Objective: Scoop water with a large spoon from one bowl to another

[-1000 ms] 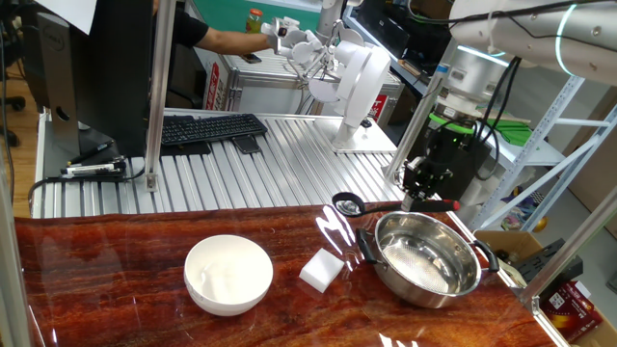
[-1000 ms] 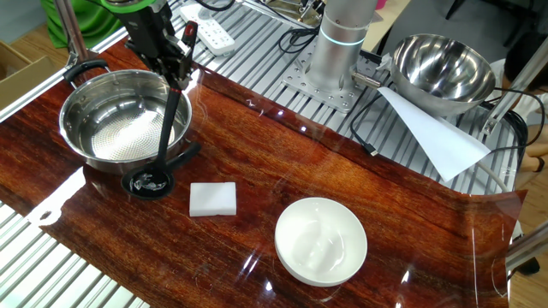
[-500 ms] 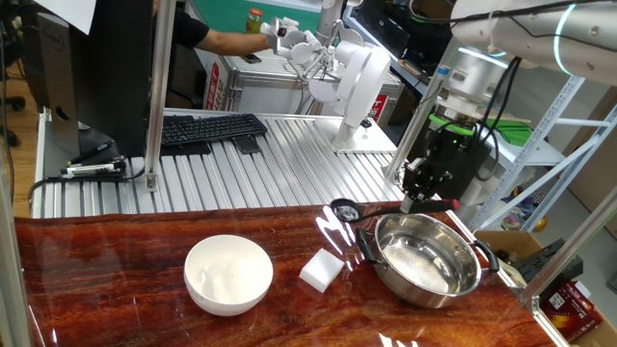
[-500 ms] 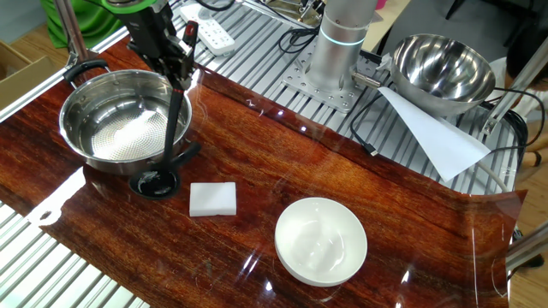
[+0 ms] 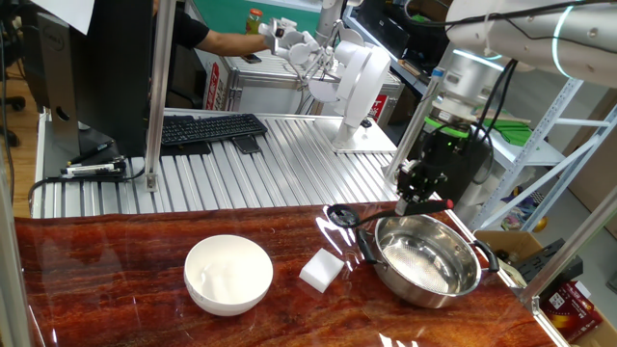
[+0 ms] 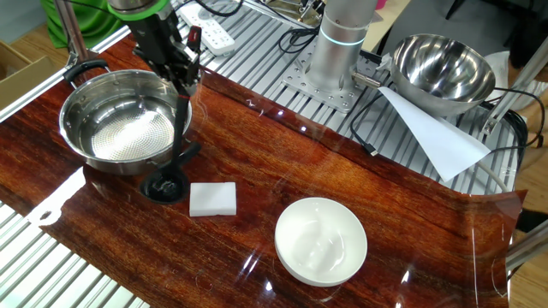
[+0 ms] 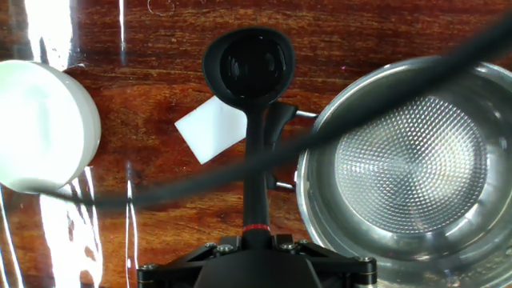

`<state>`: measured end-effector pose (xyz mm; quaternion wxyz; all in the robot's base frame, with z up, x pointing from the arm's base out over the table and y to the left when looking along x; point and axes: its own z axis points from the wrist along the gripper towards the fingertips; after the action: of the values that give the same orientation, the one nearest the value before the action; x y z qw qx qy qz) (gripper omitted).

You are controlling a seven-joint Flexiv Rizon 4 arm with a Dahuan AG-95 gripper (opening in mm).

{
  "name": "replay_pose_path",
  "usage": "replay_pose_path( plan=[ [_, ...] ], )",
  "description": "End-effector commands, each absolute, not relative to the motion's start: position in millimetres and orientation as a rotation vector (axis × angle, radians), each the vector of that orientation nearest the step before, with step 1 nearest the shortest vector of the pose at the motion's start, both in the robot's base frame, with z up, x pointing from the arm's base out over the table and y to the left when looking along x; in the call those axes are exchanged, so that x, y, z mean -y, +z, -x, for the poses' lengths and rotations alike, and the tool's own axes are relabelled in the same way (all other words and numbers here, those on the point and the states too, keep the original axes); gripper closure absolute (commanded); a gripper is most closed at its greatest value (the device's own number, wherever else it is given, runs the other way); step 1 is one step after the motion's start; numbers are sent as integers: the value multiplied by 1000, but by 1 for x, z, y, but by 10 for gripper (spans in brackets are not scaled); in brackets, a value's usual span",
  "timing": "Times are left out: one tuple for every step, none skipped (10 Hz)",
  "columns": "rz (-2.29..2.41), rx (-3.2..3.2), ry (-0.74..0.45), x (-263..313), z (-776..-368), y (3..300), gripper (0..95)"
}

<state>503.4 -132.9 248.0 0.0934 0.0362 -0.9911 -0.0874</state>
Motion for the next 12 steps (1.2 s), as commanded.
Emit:
replay_pose_path(
  plan=[
    [-97, 2935, -264, 130, -508, 251, 950],
    [-86, 2937, -261, 125, -508, 252, 950],
    [-74, 2941, -257, 119, -507, 255, 950],
    [-70, 2944, -256, 116, -505, 257, 950],
    [-63, 2954, -256, 110, -502, 259, 950],
    [-41, 2968, -250, 100, -496, 262, 950],
    [-28, 2974, -249, 94, -492, 264, 950],
    [-13, 2975, -247, 85, -487, 267, 950],
    [-8, 2982, -250, 79, -485, 269, 950],
    [-6, 2987, -251, 74, -483, 271, 950],
    [2, 2988, -256, 66, -482, 275, 950],
    [4, 2989, -262, 63, -480, 277, 950]
  ],
)
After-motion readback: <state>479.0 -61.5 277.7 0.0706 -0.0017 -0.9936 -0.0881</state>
